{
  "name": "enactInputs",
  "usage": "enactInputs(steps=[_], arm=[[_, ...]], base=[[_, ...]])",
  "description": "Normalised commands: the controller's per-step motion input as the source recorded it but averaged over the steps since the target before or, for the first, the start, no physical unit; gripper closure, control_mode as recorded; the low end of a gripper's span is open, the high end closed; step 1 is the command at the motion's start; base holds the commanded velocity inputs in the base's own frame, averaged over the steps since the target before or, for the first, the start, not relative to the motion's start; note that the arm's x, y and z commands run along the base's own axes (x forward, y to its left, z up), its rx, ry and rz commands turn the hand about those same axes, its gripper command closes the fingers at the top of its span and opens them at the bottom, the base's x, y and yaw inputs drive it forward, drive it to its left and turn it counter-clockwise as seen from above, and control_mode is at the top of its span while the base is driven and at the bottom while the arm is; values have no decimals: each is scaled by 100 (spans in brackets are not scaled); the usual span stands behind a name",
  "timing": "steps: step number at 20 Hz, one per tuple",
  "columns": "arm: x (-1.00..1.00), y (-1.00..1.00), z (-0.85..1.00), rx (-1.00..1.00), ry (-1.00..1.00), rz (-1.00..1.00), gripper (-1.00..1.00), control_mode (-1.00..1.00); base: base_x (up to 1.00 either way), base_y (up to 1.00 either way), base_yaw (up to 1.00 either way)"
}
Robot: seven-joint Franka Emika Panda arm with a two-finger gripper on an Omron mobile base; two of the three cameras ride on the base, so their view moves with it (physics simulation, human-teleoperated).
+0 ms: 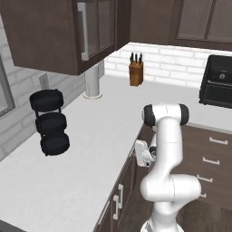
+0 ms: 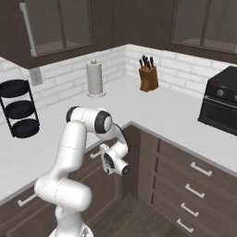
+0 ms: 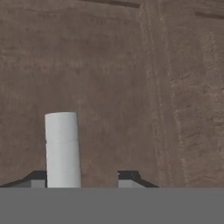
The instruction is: Take a straw from the drawer in front and place it inside the glass cup on the dining counter.
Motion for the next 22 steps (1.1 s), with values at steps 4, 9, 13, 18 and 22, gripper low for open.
enactInputs(steps=[4,9,13,18,22], arm=[[0,0,-44,0,9,0,100,-100],[-16,0,-28,0,2,-3,100,-100],[-66,-30,-14,1,0,-9,100,-100],[-73,-44,-14,3,0,-5,100,-100],[-81,-55,-7,6,2,-5,100,-100]], base=[[0,0,0],[0,0,0],[0,0,0],[0,0,0],[0,0,0]])
